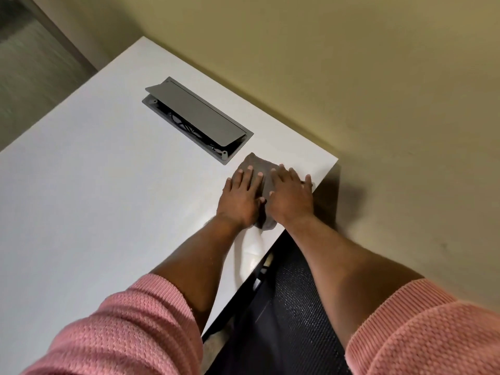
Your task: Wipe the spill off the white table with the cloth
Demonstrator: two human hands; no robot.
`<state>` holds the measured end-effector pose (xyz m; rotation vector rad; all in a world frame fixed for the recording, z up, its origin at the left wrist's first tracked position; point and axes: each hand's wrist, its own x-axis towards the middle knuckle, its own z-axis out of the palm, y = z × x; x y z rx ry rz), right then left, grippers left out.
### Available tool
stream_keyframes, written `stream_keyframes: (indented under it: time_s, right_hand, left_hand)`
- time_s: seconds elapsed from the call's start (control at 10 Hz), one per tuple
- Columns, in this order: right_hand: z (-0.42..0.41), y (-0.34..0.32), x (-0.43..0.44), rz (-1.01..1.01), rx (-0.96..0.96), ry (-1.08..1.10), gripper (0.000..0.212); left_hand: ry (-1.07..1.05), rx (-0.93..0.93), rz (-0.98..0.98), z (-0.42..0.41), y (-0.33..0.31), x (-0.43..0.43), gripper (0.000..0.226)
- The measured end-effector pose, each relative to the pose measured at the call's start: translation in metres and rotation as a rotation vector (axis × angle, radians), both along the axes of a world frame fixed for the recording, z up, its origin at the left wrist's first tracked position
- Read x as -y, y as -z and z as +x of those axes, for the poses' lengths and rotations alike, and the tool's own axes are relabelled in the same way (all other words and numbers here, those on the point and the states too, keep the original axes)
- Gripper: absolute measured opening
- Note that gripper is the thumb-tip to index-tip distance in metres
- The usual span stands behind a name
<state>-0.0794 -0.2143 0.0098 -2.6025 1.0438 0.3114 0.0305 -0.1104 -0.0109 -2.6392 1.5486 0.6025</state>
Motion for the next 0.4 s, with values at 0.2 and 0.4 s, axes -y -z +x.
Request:
stream_keyframes:
  time_s: [0.2, 0.4]
  right_hand:
    - [-0.004, 0.017, -0.005, 0.087, -0.245, -0.128, 0.069]
    - [-0.005, -0.001, -0.021, 0.060, -0.140, -0.169, 0.070]
  left_hand:
    - [-0.008, -0.039, 0.147, -0.002, 0.016, -0.008, 0.079]
    - [-0.021, -0.006, 0.059, -0.006, -0.001, -0.033, 0.081]
